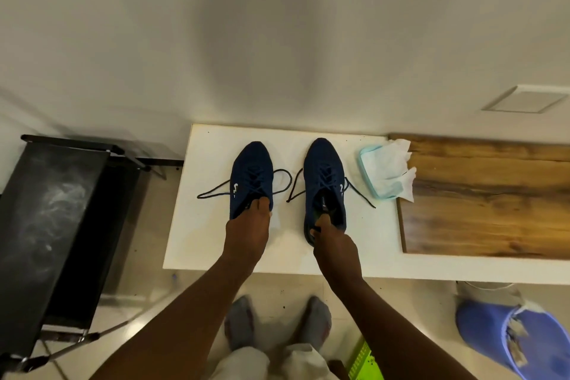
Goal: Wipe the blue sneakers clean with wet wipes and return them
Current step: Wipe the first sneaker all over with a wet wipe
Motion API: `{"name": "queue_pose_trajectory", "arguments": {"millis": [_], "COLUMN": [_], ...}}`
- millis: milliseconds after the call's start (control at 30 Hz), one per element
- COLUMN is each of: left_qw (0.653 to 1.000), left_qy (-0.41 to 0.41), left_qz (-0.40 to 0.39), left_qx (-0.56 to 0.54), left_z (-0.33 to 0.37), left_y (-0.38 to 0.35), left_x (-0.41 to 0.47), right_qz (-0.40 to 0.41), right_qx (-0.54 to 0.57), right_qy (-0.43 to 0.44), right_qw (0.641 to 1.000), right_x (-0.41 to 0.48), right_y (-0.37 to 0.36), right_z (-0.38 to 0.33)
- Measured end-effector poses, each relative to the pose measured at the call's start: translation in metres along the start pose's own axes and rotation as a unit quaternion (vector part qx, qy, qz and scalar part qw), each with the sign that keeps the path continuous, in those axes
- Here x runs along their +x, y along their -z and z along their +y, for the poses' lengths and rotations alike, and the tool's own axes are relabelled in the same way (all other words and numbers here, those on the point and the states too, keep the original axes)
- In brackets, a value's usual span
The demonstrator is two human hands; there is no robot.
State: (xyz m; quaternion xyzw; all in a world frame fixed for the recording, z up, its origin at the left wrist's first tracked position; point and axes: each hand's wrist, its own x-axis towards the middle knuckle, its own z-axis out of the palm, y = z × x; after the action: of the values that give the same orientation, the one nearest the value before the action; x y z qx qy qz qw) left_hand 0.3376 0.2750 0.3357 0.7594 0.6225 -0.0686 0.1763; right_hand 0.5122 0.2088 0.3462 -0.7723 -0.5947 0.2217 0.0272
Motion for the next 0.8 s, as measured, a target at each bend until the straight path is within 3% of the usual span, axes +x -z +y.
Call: {"name": "queue_pose_trajectory", "arguments": {"millis": [133, 233, 333, 467, 800], "left_qw": [0.997, 0.987, 0.962, 0.923, 0.922], "left_qy": [0.017, 0.043, 0.081, 0.123, 0.04], "left_qz": [-0.002, 0.04, 0.095, 0.091, 0.145], "left_qx": [-0.075, -0.152, -0.241, -0.354, -0.356], "left_z": [-0.004, -0.005, -0.003, -0.005, -0.019], "left_y": [-0.009, -0.011, -0.015, -0.023, -0.048], "left_x": [-0.003, -0.002, 0.0, 0.013, 0.016], "right_qz": [0.022, 0.045, 0.038, 0.052, 0.103], "right_qx": [-0.002, 0.002, 0.027, 0.025, -0.024], "right_qy": [0.011, 0.006, -0.019, -0.023, 0.035], "right_qw": [1.0, 0.999, 0.999, 0.998, 0.994], "right_x": [0.001, 0.006, 0.015, 0.029, 0.033], "right_y": [-0.009, -0.009, -0.008, -0.011, -0.035], "right_z": [0.001, 0.001, 0.0, -0.003, -0.002]}}
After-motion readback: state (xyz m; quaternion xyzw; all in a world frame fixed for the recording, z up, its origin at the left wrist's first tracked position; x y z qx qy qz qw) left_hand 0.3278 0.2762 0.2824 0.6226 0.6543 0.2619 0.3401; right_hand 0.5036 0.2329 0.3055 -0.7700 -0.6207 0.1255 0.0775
